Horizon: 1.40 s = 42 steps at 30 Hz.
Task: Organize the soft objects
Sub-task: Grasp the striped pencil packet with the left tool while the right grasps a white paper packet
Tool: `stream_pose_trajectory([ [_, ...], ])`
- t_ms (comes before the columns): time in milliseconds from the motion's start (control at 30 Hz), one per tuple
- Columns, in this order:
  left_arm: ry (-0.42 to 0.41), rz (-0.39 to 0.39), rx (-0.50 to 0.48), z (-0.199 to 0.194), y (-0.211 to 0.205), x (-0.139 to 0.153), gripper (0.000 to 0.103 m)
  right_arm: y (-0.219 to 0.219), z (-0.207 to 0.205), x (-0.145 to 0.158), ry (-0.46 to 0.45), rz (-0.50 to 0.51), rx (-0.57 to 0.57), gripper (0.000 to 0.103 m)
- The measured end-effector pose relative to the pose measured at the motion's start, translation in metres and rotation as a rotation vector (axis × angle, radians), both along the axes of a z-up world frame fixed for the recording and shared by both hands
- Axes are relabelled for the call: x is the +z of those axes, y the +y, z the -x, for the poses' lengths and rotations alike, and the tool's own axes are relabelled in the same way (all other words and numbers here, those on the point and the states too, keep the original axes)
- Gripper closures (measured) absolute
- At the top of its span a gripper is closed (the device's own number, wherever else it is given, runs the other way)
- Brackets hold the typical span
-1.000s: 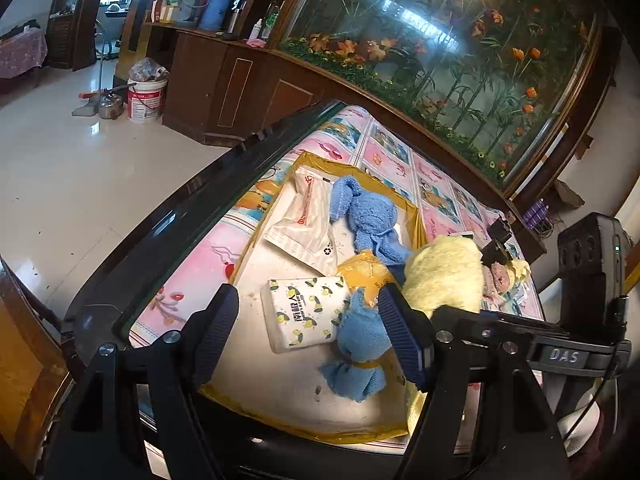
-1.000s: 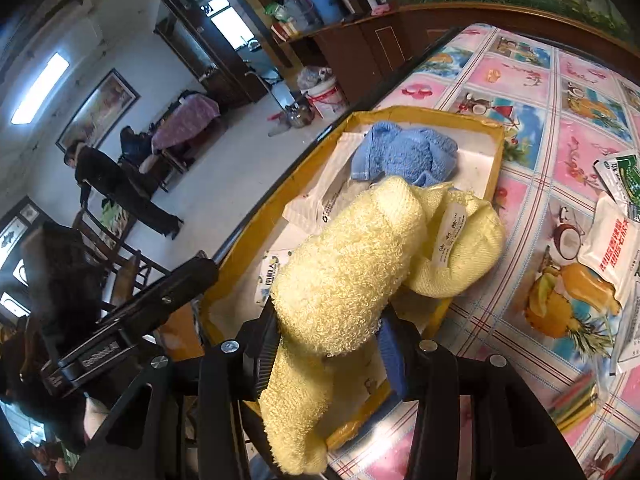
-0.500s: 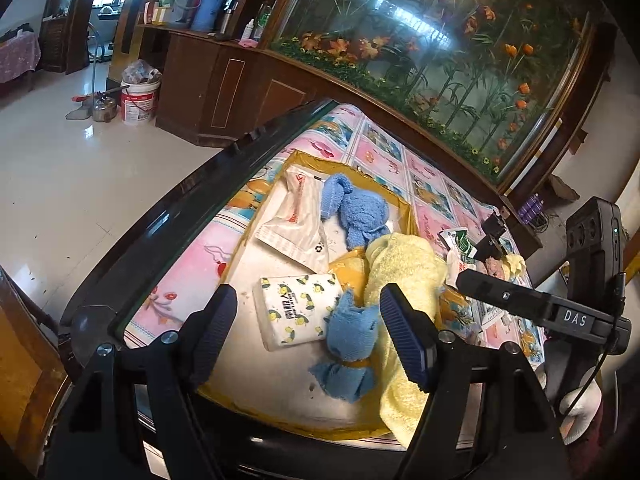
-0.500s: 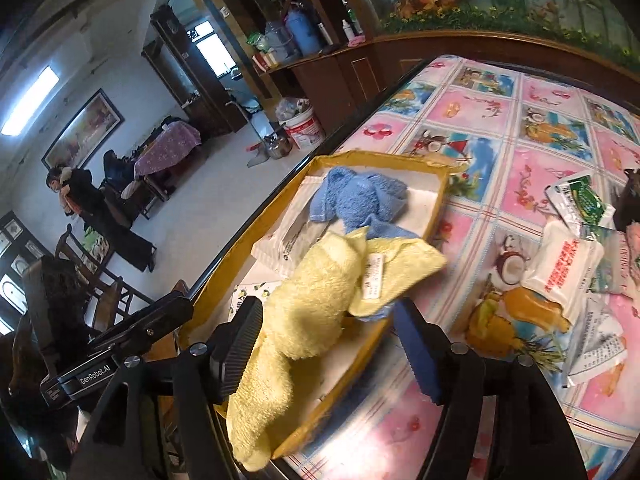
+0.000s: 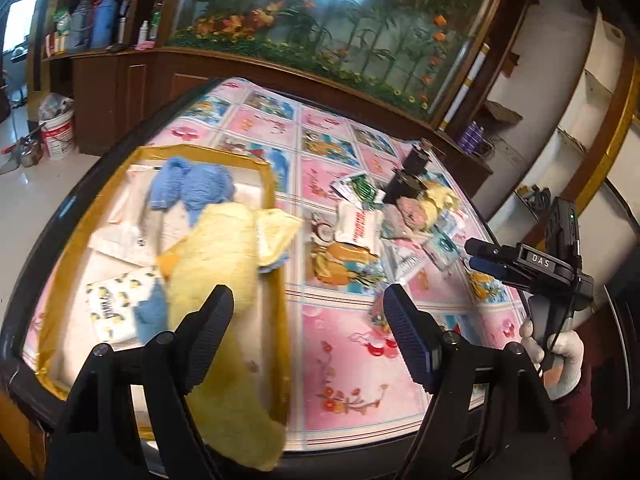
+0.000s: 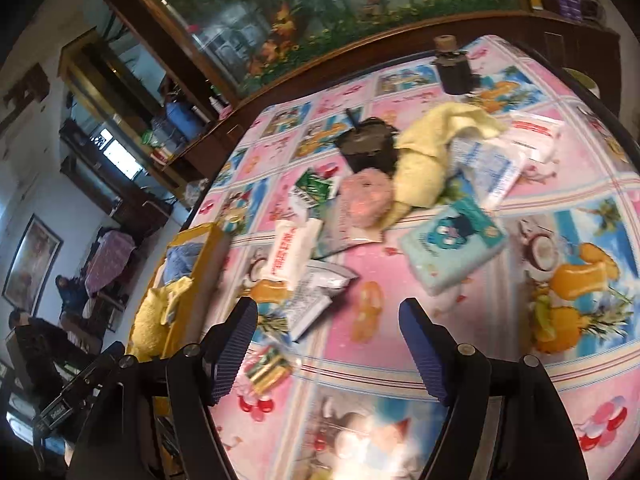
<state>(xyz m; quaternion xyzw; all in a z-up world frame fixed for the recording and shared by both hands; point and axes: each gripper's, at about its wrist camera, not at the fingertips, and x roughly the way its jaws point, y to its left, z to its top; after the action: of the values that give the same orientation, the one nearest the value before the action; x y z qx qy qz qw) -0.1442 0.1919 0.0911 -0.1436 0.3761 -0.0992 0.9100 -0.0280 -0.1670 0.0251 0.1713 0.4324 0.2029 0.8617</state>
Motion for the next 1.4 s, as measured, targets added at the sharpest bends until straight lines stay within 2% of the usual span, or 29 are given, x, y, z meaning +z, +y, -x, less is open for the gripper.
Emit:
stream_pose_trajectory([
  [200,0.029,-0.151,-0.218,-0.021,-0.091,-0.017,0.026,-0.044,0.002,-0.018,0.028,-0.026,-0.062,0.028],
  [300,0.067,-0.21,-0.266,-0.032,-0.118,-0.034,0.026,-0.052,0.007,-0.021,0.033,-0.025,-0.061,0.028],
  [500,0.145,-0.225,-0.258,-0.052,-0.125,-0.061,0.026,-0.033,0.004,-0.026,0.05,-0.009,-0.003,0.028],
  [733,0.174,-0.237,-0.272,-0.07,-0.133,-0.075,0.026,0.015,-0.02,-0.034,0.075,0.052,0.089,0.028],
  [933,0.154,-0.25,-0.304,-0.075,-0.14,-0.076,0.026,0.058,-0.044,-0.037,0.085,0.131,0.184,0.028],
  [1133,0.153,-0.273,-0.324,-0.077,-0.144,-0.076,0.024,0.094,-0.062,-0.046,0.144,0.176,0.304,0.026],
  [1200,0.144,-0.313,-0.306,-0.076,-0.147,-0.076,0.044,0.1,-0.062,-0.046,0.14,0.207,0.325,0.029],
  [1233,0.131,-0.343,-0.299,-0.074,-0.149,-0.075,0.068,0.102,-0.061,-0.046,0.134,0.223,0.338,0.04],
  [1267,0.127,-0.35,-0.298,-0.073,-0.15,-0.074,0.073,0.103,-0.06,-0.045,0.125,0.249,0.344,0.047],
  [1400,0.137,-0.291,-0.287,-0.073,-0.14,-0.072,0.079,0.094,-0.052,-0.042,0.095,0.24,0.319,0.049],
])
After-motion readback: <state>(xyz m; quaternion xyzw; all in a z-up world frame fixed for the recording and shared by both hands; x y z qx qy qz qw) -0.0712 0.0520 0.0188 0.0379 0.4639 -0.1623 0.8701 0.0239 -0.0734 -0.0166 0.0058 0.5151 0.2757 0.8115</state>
